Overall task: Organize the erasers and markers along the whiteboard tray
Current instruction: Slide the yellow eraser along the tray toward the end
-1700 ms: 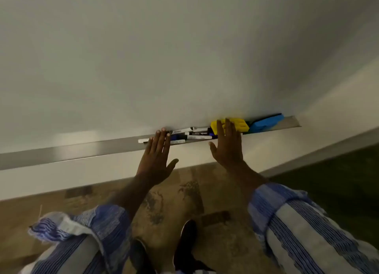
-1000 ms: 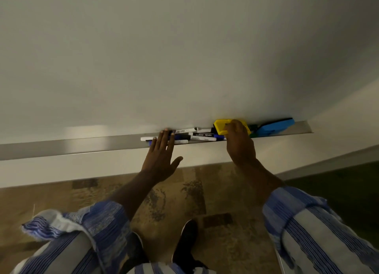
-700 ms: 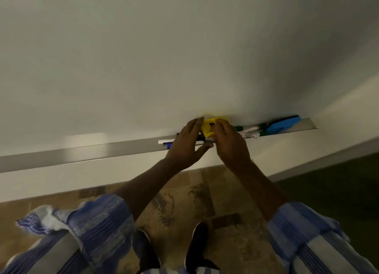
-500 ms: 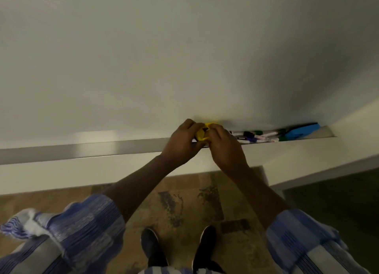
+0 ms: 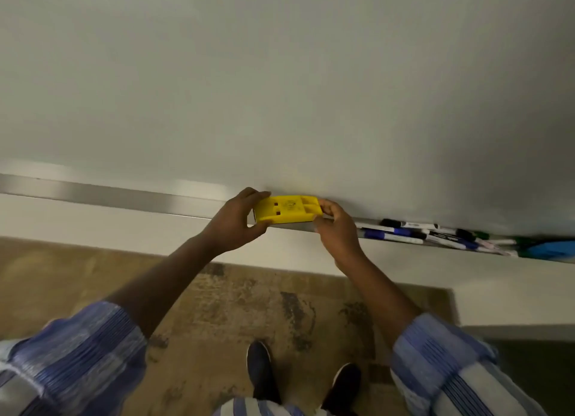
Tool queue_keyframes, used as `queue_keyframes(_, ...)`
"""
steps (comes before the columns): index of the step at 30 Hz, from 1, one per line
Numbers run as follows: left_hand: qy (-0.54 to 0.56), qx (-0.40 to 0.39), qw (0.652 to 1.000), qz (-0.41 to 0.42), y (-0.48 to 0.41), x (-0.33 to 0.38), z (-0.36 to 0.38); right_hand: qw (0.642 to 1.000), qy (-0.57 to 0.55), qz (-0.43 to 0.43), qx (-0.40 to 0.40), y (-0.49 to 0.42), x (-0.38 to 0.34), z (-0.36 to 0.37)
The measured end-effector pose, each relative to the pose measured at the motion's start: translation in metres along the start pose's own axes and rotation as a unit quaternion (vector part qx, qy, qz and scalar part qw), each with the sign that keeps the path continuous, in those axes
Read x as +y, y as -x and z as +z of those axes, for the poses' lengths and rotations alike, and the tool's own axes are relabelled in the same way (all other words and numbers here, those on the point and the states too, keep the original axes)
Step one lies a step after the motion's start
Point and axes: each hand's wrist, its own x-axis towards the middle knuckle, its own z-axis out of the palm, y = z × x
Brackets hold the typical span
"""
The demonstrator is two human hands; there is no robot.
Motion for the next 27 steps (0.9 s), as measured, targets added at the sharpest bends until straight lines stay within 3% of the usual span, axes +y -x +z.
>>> queue_keyframes(5, -0.101, -0.027, 0.993, -0.062, 0.007, -0.052, -0.030, 0.998, -0.021, 0.034, -0.042, -0.005, -0.014, 0.063)
queue_keyframes(11, -0.110, 0.046, 0.975, -0.190, 0.021, -0.092, -0.039, 0.993, -0.051, 0.068, -0.084, -0.003, -0.024, 0.123)
queue_keyframes(17, -0.055, 0.143, 0.950, -0.271, 0.026, -0.106, -0.031, 0.991, -0.005, 0.077, -0.106, -0.005, -0.035, 0.161)
queue_keyframes(27, -0.090, 0.150, 0.948, -0.265, 0.027, -0.124, -0.029, 0.987, 0.018, 0.106, -0.123, -0.012, -0.041, 0.184)
